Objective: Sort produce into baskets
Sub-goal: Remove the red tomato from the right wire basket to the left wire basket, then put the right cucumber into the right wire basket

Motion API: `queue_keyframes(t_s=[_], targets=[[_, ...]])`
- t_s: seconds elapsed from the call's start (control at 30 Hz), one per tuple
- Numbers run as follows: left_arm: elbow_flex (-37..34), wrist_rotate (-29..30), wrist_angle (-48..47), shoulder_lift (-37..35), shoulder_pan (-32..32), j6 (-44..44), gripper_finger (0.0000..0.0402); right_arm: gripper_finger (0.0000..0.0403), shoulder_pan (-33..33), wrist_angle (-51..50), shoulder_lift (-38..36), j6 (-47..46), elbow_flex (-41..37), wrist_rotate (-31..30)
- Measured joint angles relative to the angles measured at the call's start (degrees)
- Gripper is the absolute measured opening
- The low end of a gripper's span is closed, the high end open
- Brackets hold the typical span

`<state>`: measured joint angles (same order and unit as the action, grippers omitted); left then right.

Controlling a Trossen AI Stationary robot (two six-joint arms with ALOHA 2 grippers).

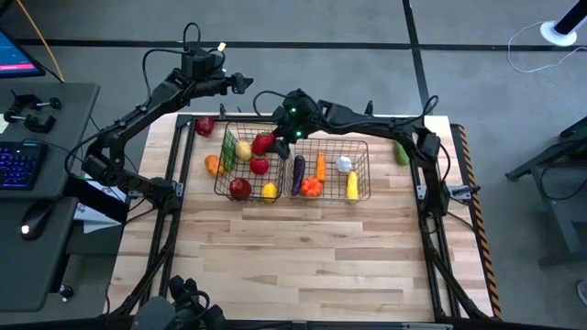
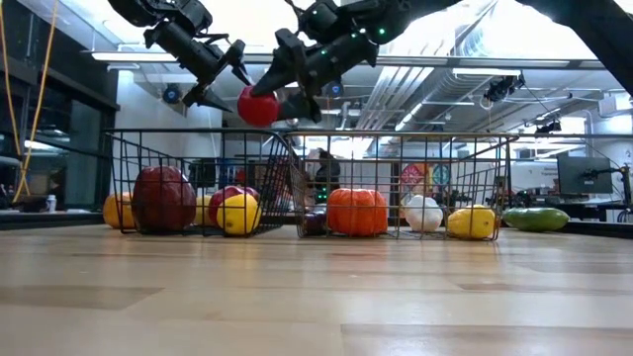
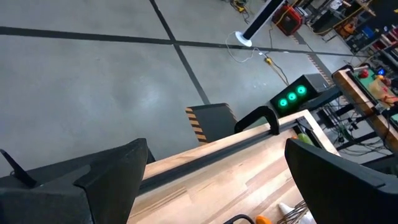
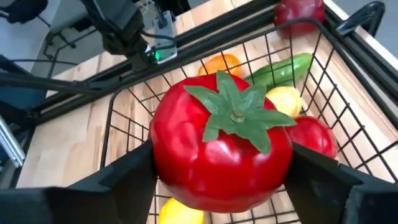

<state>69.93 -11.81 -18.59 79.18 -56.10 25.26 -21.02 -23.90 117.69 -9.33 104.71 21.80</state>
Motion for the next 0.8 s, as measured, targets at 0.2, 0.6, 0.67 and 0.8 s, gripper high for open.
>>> queue_keyframes(t_s=[0.2,0.6,0.67,0.8], targets=[[0.0,0.3,0.0,0.0,0.0,0.2,0.0369,0.0346,0.0,-0.7,0.2,-1.2,0.0,-1.1],[0.0,0.4,0.0,0.0,0.0,0.2,0.0369,0.0386,-4.6,-9.2,0.2,5.4,9.2,-2.1],[0.0,0.4,0.0,0.0,0.0,0.1,0.0369,0.0385,-6.6,-15.3,0.2,8.7,13.9,-5.0],[0.0,0.4,0.0,0.0,0.0,0.1,0.0369,0.0385,-10.7,-30.7,0.1,16.0,22.7,-18.2]])
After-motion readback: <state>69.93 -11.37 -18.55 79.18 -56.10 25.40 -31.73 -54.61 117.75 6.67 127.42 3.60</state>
